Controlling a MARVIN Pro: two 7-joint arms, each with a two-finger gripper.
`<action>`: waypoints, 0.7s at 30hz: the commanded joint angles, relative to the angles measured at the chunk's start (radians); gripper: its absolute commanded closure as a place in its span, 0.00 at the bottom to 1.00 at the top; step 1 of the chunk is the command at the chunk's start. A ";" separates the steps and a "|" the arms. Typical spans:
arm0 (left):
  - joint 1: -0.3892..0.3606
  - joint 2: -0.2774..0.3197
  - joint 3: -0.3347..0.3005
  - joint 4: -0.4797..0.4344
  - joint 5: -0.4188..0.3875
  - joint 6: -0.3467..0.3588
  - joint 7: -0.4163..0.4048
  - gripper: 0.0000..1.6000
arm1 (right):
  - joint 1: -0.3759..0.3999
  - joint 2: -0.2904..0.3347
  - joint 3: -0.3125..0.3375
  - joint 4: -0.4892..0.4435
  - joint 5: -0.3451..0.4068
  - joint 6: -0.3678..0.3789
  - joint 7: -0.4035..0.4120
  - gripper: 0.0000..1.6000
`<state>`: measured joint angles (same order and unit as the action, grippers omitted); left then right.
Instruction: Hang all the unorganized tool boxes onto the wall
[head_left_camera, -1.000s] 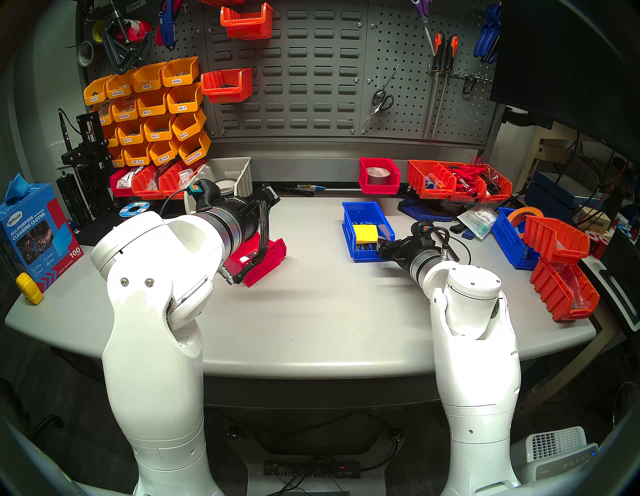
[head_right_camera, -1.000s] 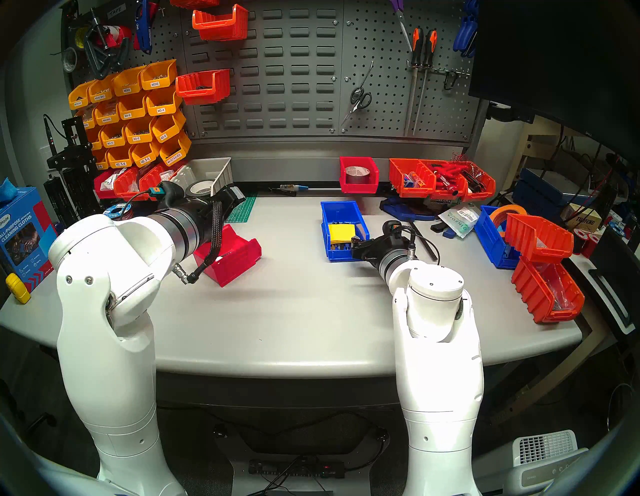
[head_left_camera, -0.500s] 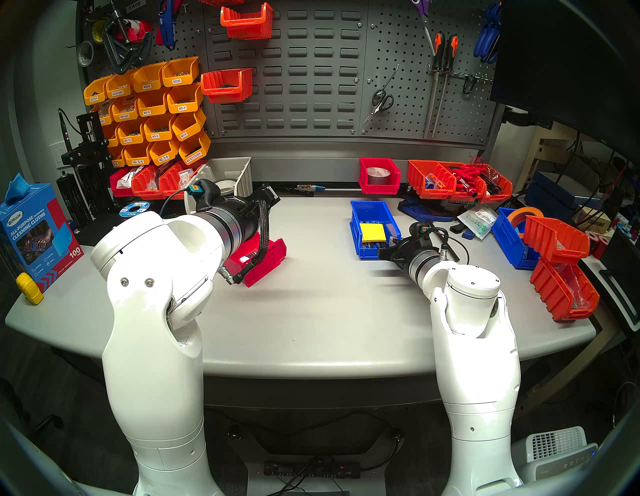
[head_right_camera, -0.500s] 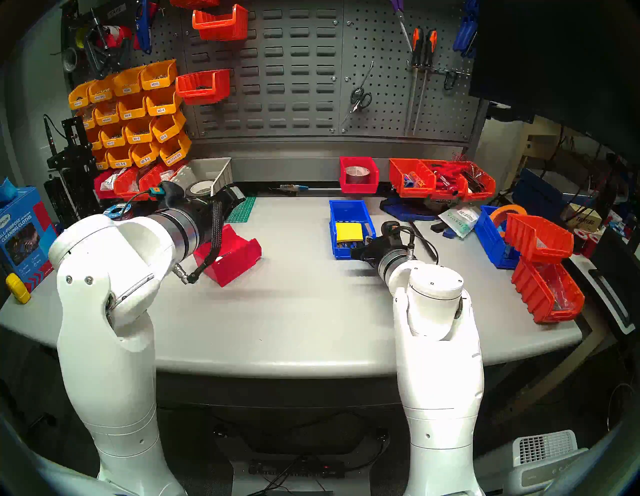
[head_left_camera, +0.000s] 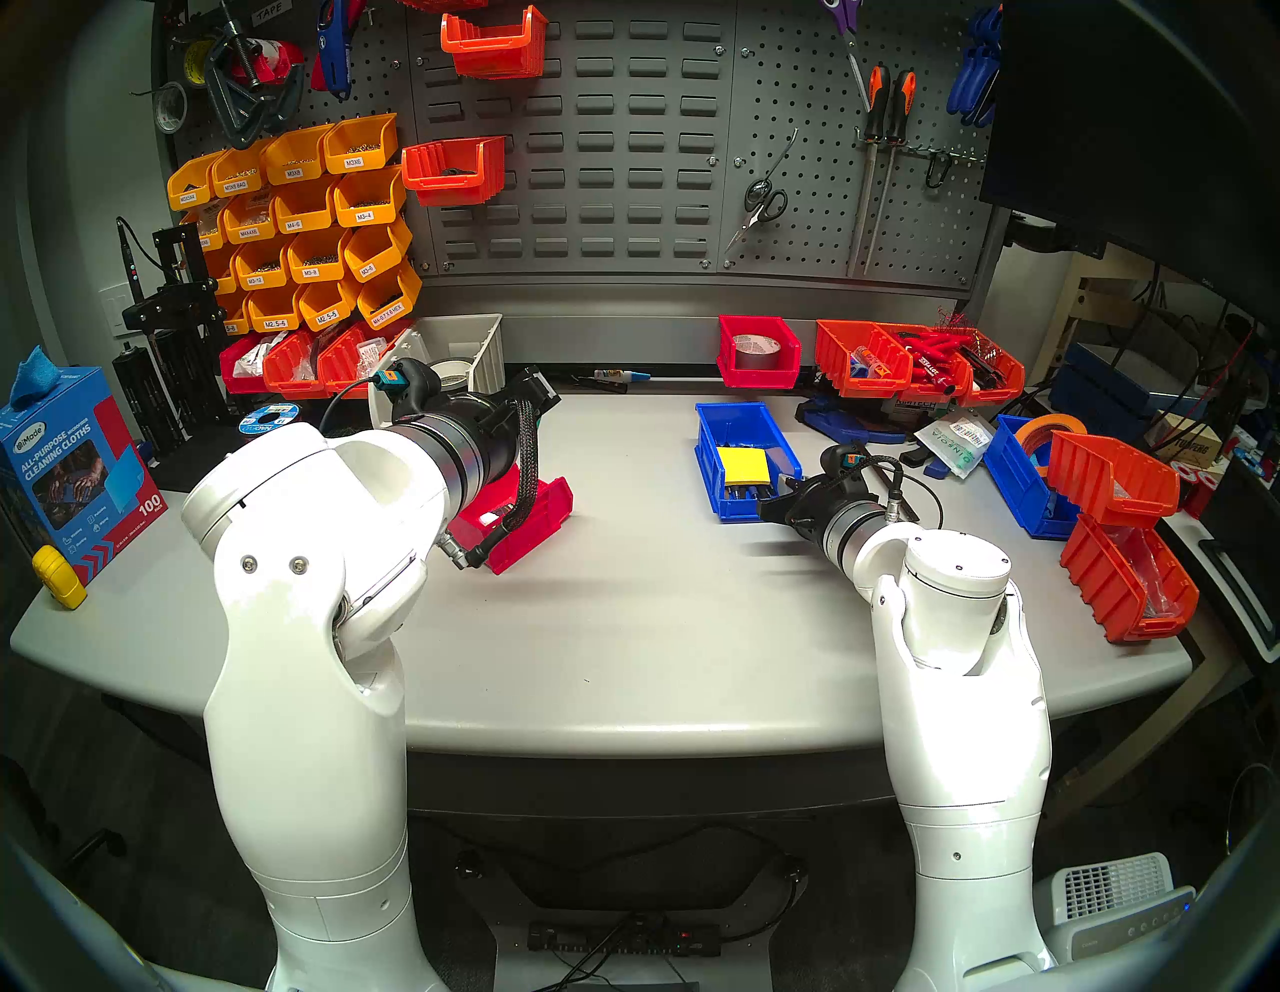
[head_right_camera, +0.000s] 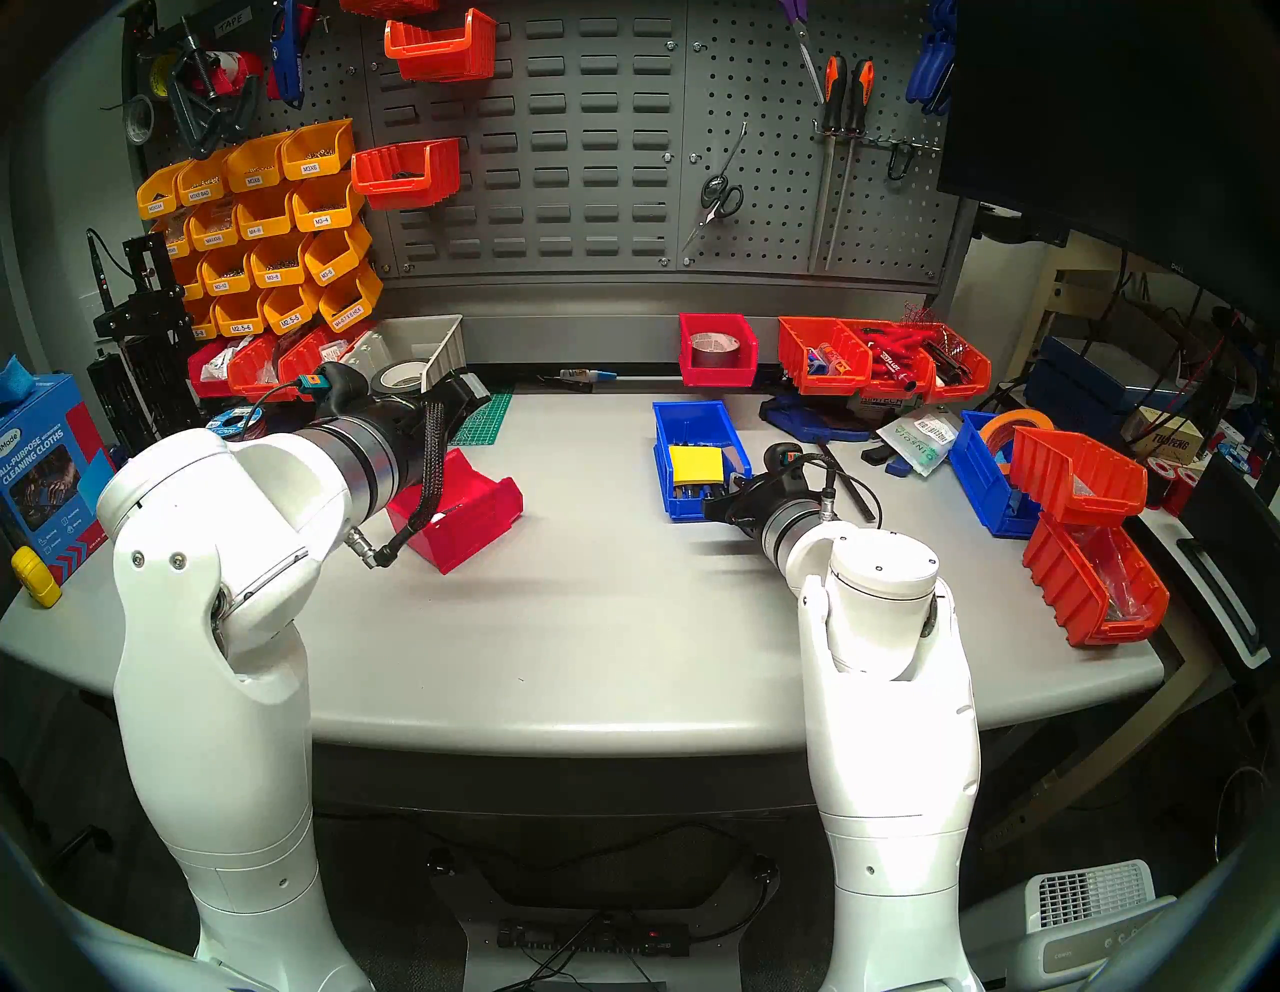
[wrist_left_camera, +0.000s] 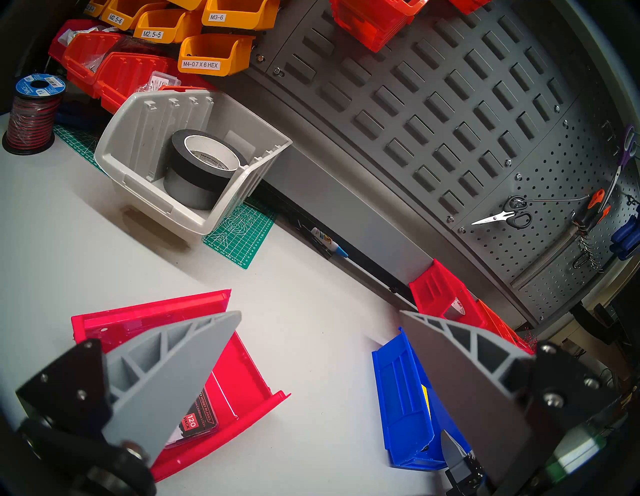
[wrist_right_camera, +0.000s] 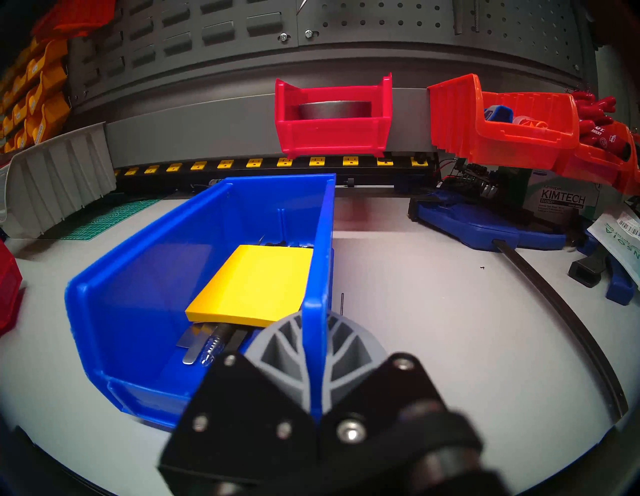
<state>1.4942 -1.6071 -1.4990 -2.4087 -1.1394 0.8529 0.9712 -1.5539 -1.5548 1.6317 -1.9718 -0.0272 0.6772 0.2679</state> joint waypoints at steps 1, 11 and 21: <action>-0.002 0.001 0.001 -0.010 0.001 0.000 0.000 0.00 | -0.005 0.020 -0.022 -0.033 0.006 -0.011 0.035 1.00; -0.003 0.001 0.001 -0.009 0.001 0.000 0.000 0.00 | 0.039 -0.023 -0.049 -0.021 0.003 -0.039 0.001 1.00; -0.003 0.001 0.001 -0.009 0.001 0.000 0.000 0.00 | 0.094 -0.057 -0.065 -0.020 0.010 -0.042 -0.037 1.00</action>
<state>1.4942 -1.6071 -1.4990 -2.4086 -1.1394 0.8529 0.9712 -1.5273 -1.5820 1.5753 -1.9673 -0.0187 0.6582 0.2507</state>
